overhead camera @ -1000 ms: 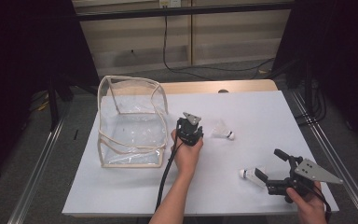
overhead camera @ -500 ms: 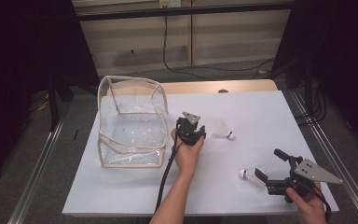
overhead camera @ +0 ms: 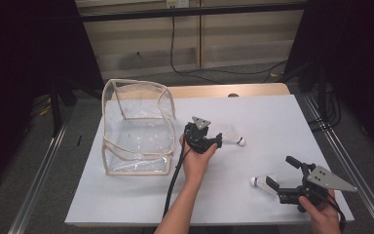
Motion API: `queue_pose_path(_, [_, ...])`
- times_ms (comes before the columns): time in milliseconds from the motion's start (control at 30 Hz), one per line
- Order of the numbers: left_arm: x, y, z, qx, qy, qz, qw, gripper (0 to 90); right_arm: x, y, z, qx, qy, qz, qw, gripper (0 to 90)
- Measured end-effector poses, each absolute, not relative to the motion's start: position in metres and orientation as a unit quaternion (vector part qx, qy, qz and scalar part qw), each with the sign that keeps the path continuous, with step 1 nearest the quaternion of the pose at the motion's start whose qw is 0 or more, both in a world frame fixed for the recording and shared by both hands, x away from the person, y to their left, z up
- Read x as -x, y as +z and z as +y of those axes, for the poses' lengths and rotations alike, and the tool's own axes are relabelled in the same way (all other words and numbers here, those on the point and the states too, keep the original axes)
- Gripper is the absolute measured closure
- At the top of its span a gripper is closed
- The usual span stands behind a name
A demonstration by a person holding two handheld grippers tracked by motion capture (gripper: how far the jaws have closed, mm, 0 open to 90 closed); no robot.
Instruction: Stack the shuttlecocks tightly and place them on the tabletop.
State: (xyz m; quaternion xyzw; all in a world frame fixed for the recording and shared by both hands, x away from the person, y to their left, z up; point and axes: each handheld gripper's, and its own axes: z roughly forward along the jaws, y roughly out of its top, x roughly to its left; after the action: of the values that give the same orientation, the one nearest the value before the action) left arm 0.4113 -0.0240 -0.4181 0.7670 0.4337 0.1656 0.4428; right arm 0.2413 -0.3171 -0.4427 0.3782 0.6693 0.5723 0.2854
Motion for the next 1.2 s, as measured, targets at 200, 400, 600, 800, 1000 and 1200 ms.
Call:
queue_pose_path(200, [-0.406,-0.416,-0.025,-0.778,0.13,0.415,0.453,19.0,-0.241,-0.442,-0.317,-0.38,0.569,0.673,0.281,0.4])
queue_pose_path(400, [-0.395,-0.407,-0.027,-0.79,0.099,0.378,0.473,13.2,-0.241,-0.441,-0.317,-0.381,0.563,0.677,0.281,0.3])
queue_pose_path(600, [-0.381,-0.397,-0.027,-0.798,0.083,0.349,0.484,9.4,-0.241,-0.442,-0.317,-0.382,0.558,0.682,0.279,0.3])
queue_pose_path(800, [-0.368,-0.393,-0.024,-0.799,0.065,0.329,0.499,6.9,-0.241,-0.442,-0.315,-0.381,0.551,0.689,0.276,0.3])
queue_pose_path(1000, [-0.353,-0.398,-0.018,-0.811,0.048,0.297,0.502,6.1,-0.24,-0.442,-0.315,-0.385,0.551,0.689,0.27,0.3])
queue_pose_path(1200, [-0.34,-0.401,-0.007,-0.815,0.031,0.278,0.508,4.8,-0.24,-0.442,-0.316,-0.39,0.548,0.69,0.268,0.3])
